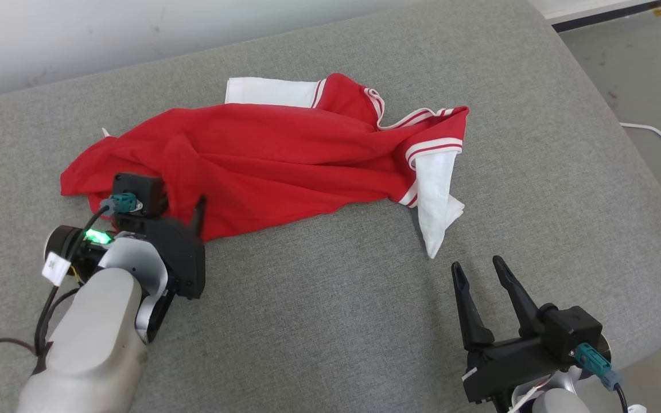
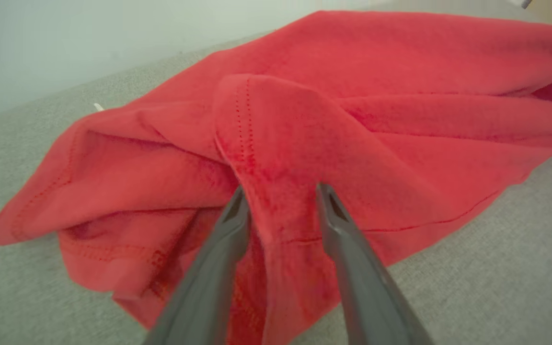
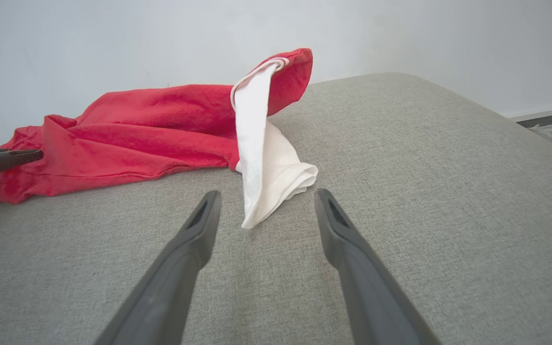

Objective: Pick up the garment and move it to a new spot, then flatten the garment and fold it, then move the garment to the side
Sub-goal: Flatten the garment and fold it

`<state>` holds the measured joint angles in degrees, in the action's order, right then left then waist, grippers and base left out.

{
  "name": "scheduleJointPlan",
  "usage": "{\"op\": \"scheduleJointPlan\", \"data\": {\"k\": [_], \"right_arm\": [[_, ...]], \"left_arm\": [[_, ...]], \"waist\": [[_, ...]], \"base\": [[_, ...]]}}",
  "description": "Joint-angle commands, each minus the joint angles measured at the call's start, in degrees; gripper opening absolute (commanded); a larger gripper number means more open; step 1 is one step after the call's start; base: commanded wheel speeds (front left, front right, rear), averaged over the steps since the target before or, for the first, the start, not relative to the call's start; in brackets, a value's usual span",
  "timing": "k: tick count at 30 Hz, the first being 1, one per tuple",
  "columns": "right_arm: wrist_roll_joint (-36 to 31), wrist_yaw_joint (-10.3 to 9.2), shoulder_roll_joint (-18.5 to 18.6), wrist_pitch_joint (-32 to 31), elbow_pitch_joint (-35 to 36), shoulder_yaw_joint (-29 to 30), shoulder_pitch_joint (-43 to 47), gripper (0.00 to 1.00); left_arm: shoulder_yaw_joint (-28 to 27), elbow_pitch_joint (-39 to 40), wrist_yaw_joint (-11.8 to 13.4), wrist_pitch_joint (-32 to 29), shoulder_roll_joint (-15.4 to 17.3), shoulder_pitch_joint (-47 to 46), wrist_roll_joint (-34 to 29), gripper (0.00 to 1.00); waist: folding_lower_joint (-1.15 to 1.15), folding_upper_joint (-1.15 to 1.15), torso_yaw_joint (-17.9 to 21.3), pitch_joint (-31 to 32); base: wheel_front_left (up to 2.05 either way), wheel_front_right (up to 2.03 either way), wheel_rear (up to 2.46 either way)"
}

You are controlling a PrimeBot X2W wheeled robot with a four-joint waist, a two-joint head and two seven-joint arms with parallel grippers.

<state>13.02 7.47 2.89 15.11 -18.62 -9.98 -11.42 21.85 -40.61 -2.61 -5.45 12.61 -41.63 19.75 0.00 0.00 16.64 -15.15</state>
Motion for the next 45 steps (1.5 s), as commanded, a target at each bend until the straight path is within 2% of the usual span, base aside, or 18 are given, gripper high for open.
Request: {"op": "scheduleJointPlan", "data": {"k": [1,8,14,23,27,31,32,33,39,45], "right_arm": [[-0.08,0.05,-0.02,0.06,0.05,0.12,-0.03,1.00],[-0.73,0.05,-0.01,0.05,0.24,1.29,1.14,1.00],[-1.44,0.05,-0.01,0.05,0.24,2.47,2.52,1.00],[-2.19,0.05,0.00,0.00,0.37,3.81,3.83,1.00],[-2.51,0.05,0.00,-0.33,0.43,3.83,3.91,1.00],[-2.58,0.05,-0.01,-0.49,0.41,3.95,3.88,1.00],[-2.57,0.05,-0.01,-0.52,0.40,3.97,3.88,1.00],[-2.53,0.05,-0.01,-0.57,0.43,3.93,3.89,1.00],[-2.43,0.05,0.00,-0.72,0.76,4.57,3.86,1.00],[-2.50,0.05,0.01,-0.96,0.72,7.26,4.10,1.00]], "left_arm": [[-0.02,0.06,0.06,0.89,0.34,-0.44,-0.29,0.00],[-1.39,2.13,-0.21,5.12,-0.64,2.15,2.24,0.00],[-3.74,10.64,0.34,8.79,-0.76,11.08,6.01,0.00],[-6.50,24.31,4.33,9.76,0.13,26.19,9.28,0.00],[-7.92,25.89,6.27,11.21,0.00,29.94,10.20,0.00],[-9.95,25.11,8.37,13.25,-1.57,32.51,11.64,0.00],[-10.25,24.96,8.72,13.68,-1.88,33.04,11.95,0.35],[-10.47,24.67,9.03,14.18,-1.85,33.41,11.96,0.98],[-11.13,23.24,8.77,17.93,-2.50,33.72,11.51,1.00],[-13.06,25.61,6.70,20.64,-3.08,34.15,7.80,1.00]], "waist": [[0.00,0.00,0.01,0.00],[0.00,0.00,-1.89,1.17],[0.00,0.00,-5.13,3.56],[0.00,0.00,-9.00,6.00],[0.00,0.00,-9.39,6.56],[0.00,0.00,-9.51,6.98],[0.00,0.00,-9.50,7.04],[0.00,0.00,-9.48,7.09],[0.00,0.00,-9.82,6.87],[0.00,0.00,-10.98,6.81]], "base": [[0.00,0.00,0.00],[0.00,0.00,0.00],[0.00,0.00,0.00],[0.00,0.00,0.00],[0.00,0.00,0.00],[0.00,0.00,0.00],[0.00,0.00,0.00],[0.00,0.00,0.00],[0.00,0.00,0.00],[0.00,0.00,0.00]]}}
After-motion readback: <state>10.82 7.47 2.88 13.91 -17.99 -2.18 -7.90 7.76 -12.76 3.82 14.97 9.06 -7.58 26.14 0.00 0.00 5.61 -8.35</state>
